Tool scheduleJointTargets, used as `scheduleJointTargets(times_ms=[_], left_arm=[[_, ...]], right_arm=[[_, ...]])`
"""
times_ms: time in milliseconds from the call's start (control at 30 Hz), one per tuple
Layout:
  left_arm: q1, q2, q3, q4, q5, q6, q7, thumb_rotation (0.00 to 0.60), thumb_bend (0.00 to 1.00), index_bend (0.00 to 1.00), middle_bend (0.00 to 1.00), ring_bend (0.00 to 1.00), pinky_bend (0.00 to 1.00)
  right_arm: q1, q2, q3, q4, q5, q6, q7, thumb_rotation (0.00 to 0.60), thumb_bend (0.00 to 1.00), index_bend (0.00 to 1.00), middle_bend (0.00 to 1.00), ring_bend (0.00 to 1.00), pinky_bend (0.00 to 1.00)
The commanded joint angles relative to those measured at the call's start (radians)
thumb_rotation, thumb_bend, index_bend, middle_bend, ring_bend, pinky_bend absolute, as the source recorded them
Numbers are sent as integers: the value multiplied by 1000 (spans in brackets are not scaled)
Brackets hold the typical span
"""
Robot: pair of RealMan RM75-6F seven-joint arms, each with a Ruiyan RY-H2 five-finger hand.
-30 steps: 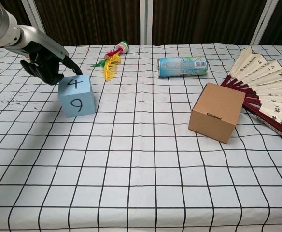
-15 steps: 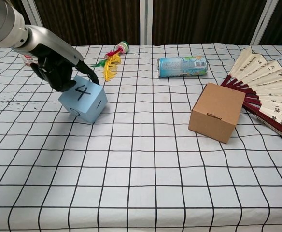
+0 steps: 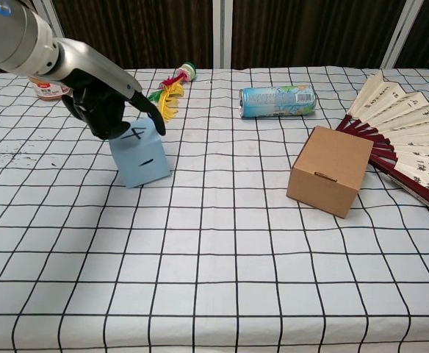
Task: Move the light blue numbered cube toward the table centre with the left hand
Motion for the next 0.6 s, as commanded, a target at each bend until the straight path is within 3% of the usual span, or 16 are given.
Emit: scheduleJointTargets(times_ms=[33,600], left_arm=[[-6,-9,4,-1,-10,-3,8,600,724,104,928,963,985],[-37,33,22,-103,7,-24,39,600,725,132,929,964,986]], right_arm=[[0,-1,0,5,2,-4,5,600,176,0,0,0,0],[2,-6,1,17,0,-7,16,600,176,0,0,0,0]])
